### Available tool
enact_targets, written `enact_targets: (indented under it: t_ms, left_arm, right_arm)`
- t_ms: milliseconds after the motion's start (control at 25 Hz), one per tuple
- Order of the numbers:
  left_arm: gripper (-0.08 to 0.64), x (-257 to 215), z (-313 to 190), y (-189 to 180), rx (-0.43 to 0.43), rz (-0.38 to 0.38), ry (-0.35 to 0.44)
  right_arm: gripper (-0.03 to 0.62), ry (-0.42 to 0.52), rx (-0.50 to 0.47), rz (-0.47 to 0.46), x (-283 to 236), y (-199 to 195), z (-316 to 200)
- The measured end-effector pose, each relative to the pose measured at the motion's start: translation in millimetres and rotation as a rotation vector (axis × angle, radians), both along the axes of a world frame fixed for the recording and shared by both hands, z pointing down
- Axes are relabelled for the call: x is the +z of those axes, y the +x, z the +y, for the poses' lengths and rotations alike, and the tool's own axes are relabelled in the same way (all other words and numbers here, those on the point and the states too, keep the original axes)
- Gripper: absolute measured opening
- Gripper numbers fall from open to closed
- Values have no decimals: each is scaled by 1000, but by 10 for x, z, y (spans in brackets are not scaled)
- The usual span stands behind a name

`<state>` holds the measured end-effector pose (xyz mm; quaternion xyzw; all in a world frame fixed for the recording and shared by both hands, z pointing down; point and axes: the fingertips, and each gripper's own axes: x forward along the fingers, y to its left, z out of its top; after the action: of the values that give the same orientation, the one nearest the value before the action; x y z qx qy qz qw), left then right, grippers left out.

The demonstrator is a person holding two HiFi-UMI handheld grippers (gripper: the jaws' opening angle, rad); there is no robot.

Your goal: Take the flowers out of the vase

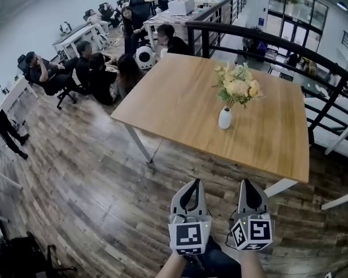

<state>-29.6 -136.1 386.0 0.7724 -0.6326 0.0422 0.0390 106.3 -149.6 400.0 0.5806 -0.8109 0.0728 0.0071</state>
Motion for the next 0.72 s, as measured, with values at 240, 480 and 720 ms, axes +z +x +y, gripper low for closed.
enact_targets:
  t_ms: [240,480,720]
  left_arm:
    - [25,16,-252,156,-13,-20,-8]
    - [25,38,-467,278,-15,-33,-9]
    - [25,38,-598,248,-35,-43,-18]
  right_arm:
    - [-8,-7,-22,-21,40,118,-291]
    - [-8,-8,-36,-22,74,241,-489]
    - [-8,-19,-25,-39,98,341,-680]
